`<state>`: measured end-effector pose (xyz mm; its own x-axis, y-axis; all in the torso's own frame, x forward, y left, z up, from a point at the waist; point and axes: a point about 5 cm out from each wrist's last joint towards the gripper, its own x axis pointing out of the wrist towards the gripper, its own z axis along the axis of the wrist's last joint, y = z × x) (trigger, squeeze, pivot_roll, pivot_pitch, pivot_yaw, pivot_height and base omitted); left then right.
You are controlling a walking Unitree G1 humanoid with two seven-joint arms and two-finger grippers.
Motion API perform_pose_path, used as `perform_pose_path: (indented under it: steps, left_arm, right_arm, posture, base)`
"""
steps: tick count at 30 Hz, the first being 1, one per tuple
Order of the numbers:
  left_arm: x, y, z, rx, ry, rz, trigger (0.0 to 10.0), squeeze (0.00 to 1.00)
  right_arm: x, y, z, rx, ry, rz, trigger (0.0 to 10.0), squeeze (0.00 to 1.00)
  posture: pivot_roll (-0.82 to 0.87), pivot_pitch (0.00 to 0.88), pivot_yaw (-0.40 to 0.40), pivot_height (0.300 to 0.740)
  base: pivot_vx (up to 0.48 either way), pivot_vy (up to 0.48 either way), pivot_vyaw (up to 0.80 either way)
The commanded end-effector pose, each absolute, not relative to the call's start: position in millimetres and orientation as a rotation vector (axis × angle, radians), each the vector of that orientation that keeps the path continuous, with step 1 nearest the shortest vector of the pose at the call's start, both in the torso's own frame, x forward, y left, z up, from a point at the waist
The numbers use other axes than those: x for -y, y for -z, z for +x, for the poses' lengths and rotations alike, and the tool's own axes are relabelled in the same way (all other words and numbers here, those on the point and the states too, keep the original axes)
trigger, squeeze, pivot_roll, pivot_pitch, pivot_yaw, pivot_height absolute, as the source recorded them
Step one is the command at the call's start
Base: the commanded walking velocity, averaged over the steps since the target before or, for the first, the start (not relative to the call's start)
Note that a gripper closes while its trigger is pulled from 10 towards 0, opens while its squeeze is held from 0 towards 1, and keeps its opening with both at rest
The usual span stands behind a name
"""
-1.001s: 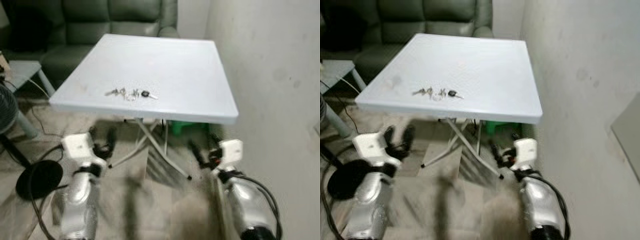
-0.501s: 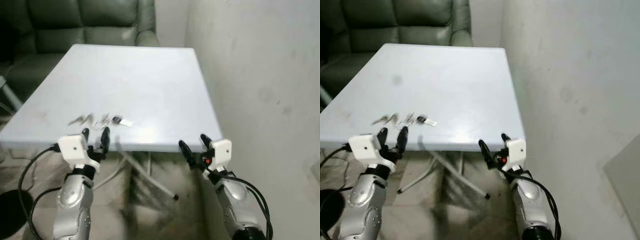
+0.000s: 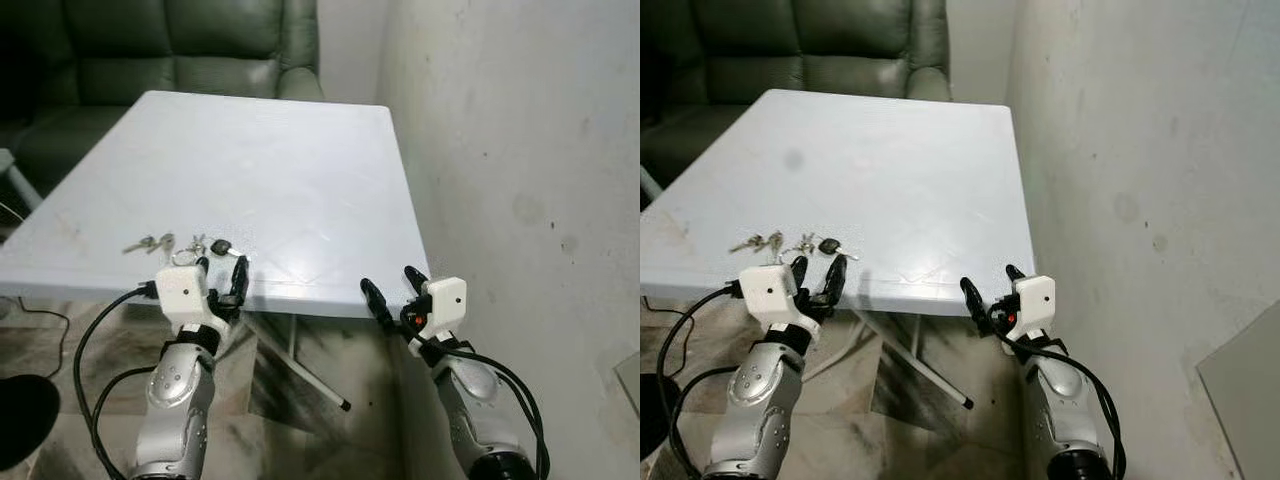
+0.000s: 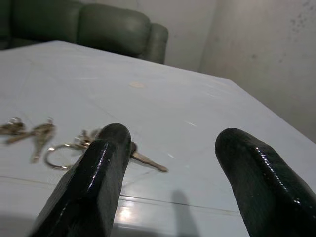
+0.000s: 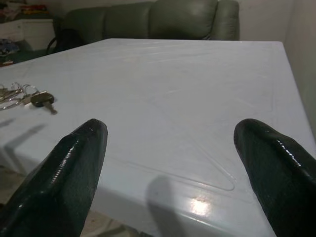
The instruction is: Hang keys on a hook
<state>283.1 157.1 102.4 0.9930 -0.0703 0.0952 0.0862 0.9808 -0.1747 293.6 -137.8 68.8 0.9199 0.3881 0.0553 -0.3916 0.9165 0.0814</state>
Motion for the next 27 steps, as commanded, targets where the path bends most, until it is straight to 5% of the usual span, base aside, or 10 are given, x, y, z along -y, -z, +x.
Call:
perform_pose_path:
  steps: [1,27]
  left_arm:
    - [-156.9,-106.0,287.6,0.094,0.082,-0.175,10.0,0.0]
    - [-169.4,-110.1,292.7,0.112,0.049,-0.172,10.0,0.0]
  right_arm:
    - [138.1,-73.9,295.4,0.055,-0.406,0.089,10.0,0.0]
    - [140.8,-75.0,294.5,0.051,-0.413,0.075,10.0,0.0]
  posture:
    - [-0.05,0.0,-0.017,0.74]
    - [-0.05,0.0,-0.028,0.74]
  base:
    - [0.0,0.33,0.0]
    - [0.0,0.379,0.0]
